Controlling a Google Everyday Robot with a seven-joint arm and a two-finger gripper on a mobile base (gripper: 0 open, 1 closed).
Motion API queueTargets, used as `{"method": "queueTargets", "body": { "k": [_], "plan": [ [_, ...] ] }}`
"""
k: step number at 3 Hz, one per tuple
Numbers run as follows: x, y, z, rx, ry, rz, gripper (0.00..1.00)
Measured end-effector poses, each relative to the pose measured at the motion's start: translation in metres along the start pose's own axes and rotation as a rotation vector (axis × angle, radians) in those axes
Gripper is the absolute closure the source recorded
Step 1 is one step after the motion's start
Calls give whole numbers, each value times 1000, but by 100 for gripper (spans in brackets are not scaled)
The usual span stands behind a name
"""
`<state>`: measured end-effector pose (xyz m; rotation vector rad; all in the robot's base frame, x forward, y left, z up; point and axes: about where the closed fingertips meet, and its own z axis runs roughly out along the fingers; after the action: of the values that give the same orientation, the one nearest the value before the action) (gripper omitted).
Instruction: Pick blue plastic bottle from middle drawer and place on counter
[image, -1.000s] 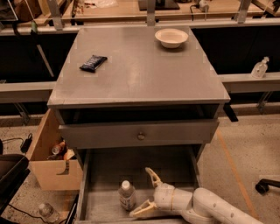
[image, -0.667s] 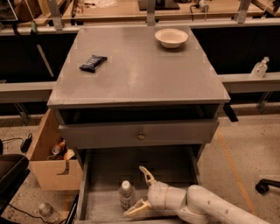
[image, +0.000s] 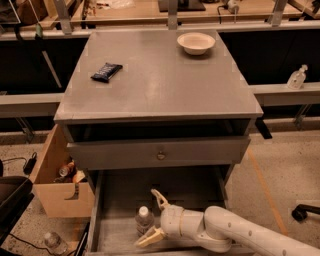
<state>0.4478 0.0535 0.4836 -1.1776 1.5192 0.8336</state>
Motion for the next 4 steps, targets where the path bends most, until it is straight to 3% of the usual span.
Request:
{"method": "queueTargets", "body": {
  "k": [1,2,4],
  "plan": [
    [9,2,9,-33,-8,28,13],
    [24,2,14,-68,-80,81,37],
    [22,5,17,-82,-95,86,83]
  ]
}}
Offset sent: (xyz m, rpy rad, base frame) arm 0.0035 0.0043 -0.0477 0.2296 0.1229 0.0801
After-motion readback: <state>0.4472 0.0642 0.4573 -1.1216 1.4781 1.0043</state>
